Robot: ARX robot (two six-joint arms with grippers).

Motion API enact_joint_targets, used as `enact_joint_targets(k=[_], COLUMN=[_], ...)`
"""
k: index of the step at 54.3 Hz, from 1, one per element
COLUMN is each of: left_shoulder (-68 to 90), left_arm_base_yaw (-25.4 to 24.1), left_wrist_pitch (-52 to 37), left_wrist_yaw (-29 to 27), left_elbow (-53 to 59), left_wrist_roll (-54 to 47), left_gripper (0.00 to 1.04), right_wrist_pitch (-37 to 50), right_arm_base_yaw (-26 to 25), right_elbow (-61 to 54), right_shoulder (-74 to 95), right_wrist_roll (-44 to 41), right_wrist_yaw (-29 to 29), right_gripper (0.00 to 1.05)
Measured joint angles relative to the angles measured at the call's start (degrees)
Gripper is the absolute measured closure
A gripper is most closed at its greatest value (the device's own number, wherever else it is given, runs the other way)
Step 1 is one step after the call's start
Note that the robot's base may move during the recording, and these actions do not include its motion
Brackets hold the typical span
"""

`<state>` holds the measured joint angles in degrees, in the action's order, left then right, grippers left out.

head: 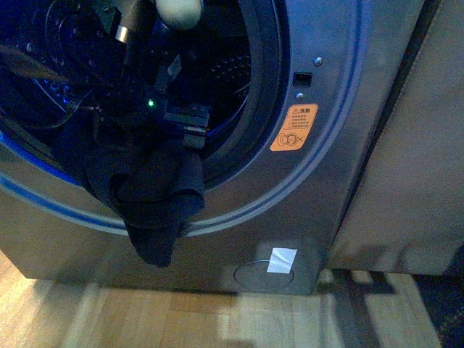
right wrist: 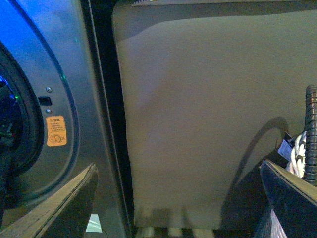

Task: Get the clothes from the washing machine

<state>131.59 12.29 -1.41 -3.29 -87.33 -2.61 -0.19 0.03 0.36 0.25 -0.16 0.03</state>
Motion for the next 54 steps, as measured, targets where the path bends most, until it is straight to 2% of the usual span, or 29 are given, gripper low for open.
enact_joint_targets(k=[15,26,29,54], left_shoulder=[3.76,4.04,3.65,-2.27], left_arm_base_yaw=[-0.96,-1.09,-1.09,-0.66], left_wrist_pitch=[5.92,9.03,8.83,2.47], left_wrist_yaw=[-5.27,-4.33,-4.0,0.81], left_elbow=[-5.92,-6.86,-6.23,4.13], left_wrist_roll=[0.94,1.79,1.4,-2.93], left_gripper=[0.07,0.07,0.16,0.76], right_wrist_pitch=[0.0,0.0,0.0,0.0], right_arm_base_yaw=[0.0,0.0,0.0,0.0], right_elbow=[0.0,0.0,0.0,0.0], right_shoulder=[0.0,0.0,0.0,0.0], right_wrist_roll=[0.0,0.02,0.0,0.0], right_wrist_yaw=[0.0,0.0,0.0,0.02], right_gripper=[0.07,0.07,0.07,0.07])
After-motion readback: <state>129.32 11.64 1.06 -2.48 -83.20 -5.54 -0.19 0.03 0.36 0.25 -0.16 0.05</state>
